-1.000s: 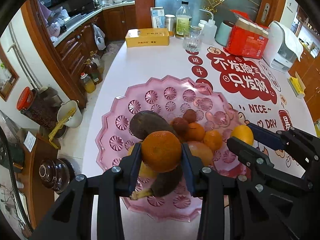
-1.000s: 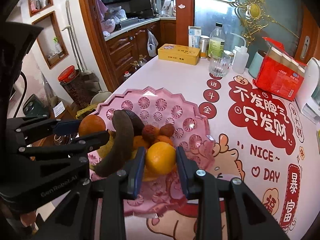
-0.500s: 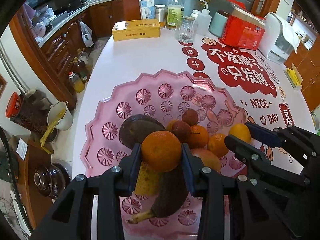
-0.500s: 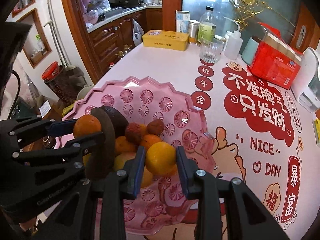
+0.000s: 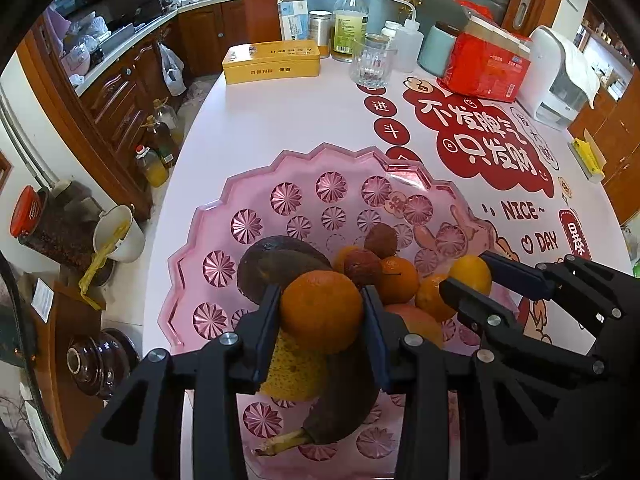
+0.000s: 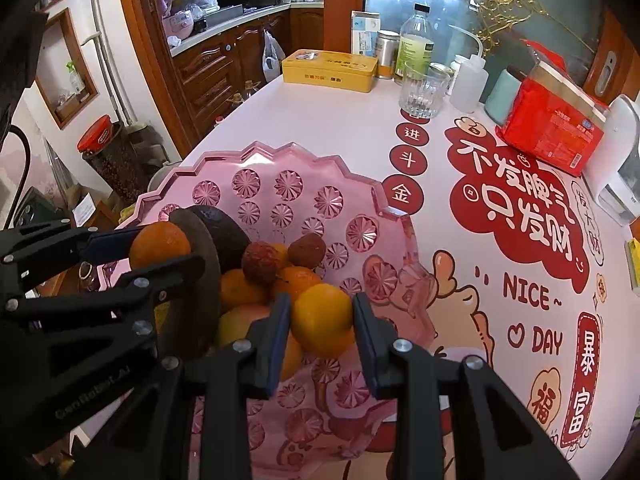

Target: Organize fruits

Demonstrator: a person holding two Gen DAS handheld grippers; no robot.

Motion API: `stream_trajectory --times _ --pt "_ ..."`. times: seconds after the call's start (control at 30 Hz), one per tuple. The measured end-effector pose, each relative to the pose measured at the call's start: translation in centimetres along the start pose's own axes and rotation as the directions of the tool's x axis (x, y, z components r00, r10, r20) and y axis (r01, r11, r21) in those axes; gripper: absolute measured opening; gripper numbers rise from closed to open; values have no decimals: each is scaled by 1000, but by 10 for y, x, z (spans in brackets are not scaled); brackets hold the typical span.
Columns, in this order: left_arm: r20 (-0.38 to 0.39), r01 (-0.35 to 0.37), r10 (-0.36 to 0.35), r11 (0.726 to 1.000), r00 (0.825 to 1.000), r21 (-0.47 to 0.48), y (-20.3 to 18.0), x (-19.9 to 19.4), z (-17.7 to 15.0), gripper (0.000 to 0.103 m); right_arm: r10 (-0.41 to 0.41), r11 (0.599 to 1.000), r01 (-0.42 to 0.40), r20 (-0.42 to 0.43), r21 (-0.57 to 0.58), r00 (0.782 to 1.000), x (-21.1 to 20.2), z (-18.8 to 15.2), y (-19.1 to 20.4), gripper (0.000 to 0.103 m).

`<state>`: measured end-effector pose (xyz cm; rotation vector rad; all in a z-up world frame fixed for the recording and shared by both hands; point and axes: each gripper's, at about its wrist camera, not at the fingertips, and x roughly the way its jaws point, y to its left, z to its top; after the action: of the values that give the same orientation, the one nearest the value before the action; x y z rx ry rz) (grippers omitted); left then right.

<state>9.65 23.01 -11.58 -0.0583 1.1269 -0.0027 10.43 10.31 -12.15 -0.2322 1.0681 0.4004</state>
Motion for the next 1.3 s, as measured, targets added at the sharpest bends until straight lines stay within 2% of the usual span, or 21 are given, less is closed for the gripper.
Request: stream_trajectory --times 0.17,0.33,0.4,0.73,0.87,1.03,1.3 --pt "2 -5 5 1000 1000 11 -3 -2 -1 44 11 1000 -11 -13 21 1000 -1 -2 -4 33" --pt "19 -32 32 999 999 5 -2 -8 -2 70 23 998 -22 -24 56 999 -2 -5 -13 33" --pt "23 -33 33 999 999 3 -1 -10 -2 74 27 997 -26 -23 70 999 -3 -7 -16 33" --pt "24 -25 25 1000 999 -6 -3 -20 -5 85 26 995 -26 -1 97 1000 -14 -11 -23 33" --pt "32 -30 31 1000 999 -8 -4 -27 -8 87 18 995 -19 13 98 1000 -21 -13 -23 36" --pt "55 -40 41 999 998 -23 -3 -38 -13 97 25 994 -27 19 106 1000 -28 -17 -25 39" --pt "63 -53 55 998 996 -35 -8 -50 -25 102 24 995 -27 37 97 999 -41 -29 -26 44"
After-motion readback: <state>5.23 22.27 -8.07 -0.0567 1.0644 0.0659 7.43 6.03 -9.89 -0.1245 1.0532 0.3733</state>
